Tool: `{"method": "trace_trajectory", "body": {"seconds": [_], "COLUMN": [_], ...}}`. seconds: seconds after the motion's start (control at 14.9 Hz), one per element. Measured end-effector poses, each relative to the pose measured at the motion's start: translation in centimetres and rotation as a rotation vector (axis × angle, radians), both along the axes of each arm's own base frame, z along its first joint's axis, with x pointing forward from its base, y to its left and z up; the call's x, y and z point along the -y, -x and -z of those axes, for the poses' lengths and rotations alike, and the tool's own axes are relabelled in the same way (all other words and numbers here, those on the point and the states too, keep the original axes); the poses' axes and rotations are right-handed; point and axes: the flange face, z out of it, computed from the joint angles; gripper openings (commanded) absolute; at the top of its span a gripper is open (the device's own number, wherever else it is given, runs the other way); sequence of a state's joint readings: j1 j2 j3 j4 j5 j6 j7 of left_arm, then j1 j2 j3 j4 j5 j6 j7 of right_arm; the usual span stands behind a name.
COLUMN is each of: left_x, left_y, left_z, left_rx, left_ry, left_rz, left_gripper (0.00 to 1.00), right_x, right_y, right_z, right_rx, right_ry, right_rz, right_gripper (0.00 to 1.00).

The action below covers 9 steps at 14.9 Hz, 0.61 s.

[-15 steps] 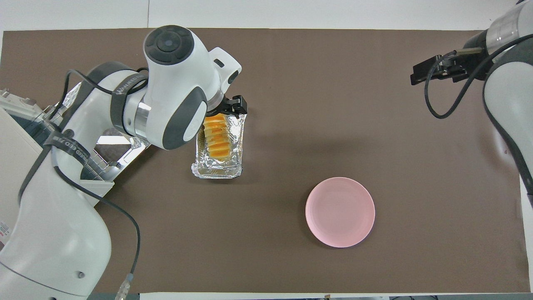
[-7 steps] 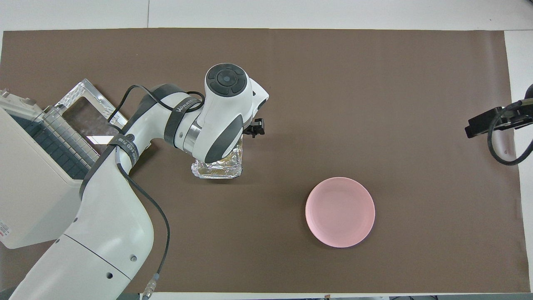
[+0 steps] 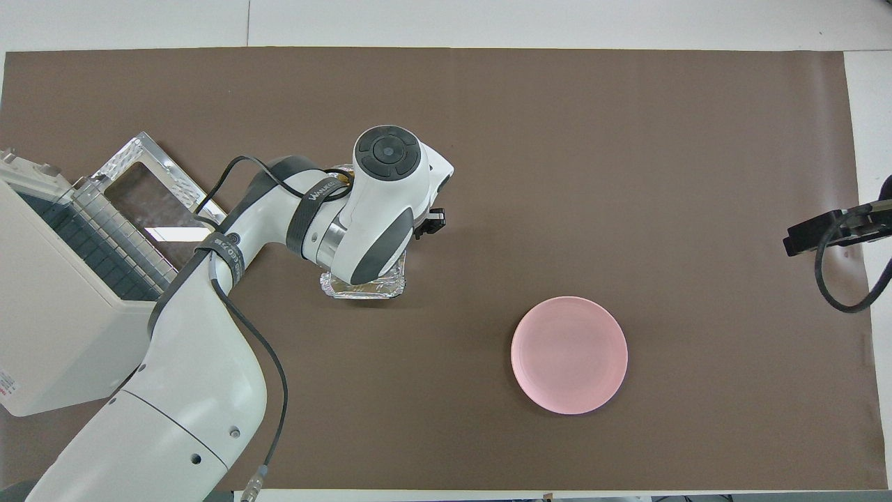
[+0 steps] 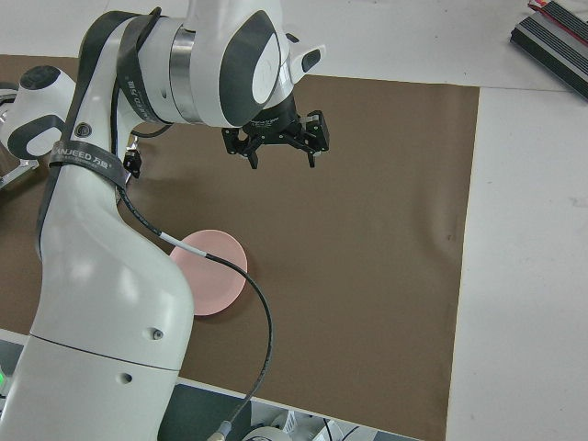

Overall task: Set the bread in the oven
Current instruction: 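Lift the foil tray with the left gripper into the toaster oven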

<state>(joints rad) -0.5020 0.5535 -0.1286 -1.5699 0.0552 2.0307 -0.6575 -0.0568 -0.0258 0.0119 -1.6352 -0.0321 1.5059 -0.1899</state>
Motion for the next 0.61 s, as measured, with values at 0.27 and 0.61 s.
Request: {"method": "trace_trajectory", "body": {"seconds": [0.27,0.61], "left_x": [-1.3,-5.4], "left_y": [-1.3,-4.6], "left_z": [-1.9,-8.2], "left_rx": [-0.021,-0.063], "left_ry": [-0.014,-0.066], "left_rz": [-0.044,-0.133], "left_gripper": [0.0,0.0], "right_x": [-0.1,-0.3], "right_y": [-0.1,-0.1], "right_z": [-0.1,-0.1], "right_rx": [0.01,0.009], "right_ry": [0.001,0.001], "right_rz": [-0.001,-0.005], "right_gripper": [1.0,1.0]}}
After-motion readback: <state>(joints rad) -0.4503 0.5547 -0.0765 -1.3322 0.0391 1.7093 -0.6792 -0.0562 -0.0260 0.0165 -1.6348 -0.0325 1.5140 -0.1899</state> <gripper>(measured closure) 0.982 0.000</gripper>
